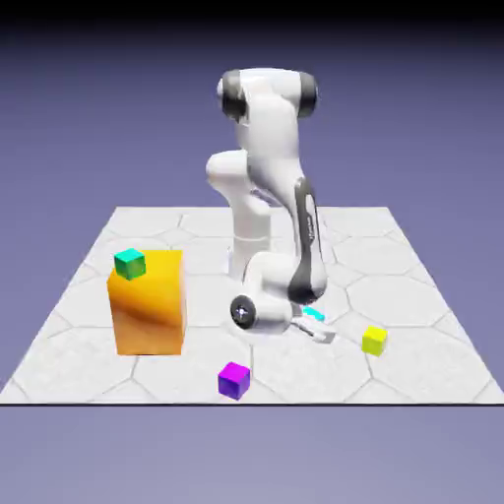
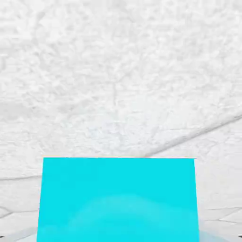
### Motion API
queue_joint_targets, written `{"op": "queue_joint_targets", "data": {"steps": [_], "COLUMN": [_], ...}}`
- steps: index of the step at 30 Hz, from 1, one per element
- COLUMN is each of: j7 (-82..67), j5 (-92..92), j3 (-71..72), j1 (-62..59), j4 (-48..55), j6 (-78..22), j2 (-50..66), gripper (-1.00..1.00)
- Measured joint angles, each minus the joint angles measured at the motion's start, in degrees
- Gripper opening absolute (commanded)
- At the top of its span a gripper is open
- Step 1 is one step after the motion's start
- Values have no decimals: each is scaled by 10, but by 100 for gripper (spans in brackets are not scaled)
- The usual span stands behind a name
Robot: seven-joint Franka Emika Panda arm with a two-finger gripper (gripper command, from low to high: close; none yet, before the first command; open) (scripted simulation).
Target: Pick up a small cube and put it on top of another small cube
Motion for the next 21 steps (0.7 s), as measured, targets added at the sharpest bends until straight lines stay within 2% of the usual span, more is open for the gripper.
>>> {"op": "queue_joint_targets", "data": {"steps": [10,21], "j7": [44,124], "j5": [-217,-7], "j3": [-157,-386], "j1": [-145,-180], "j4": [137,126], "j6": [28,-139], "j2": [-161,-185], "gripper": [-100,-100]}}
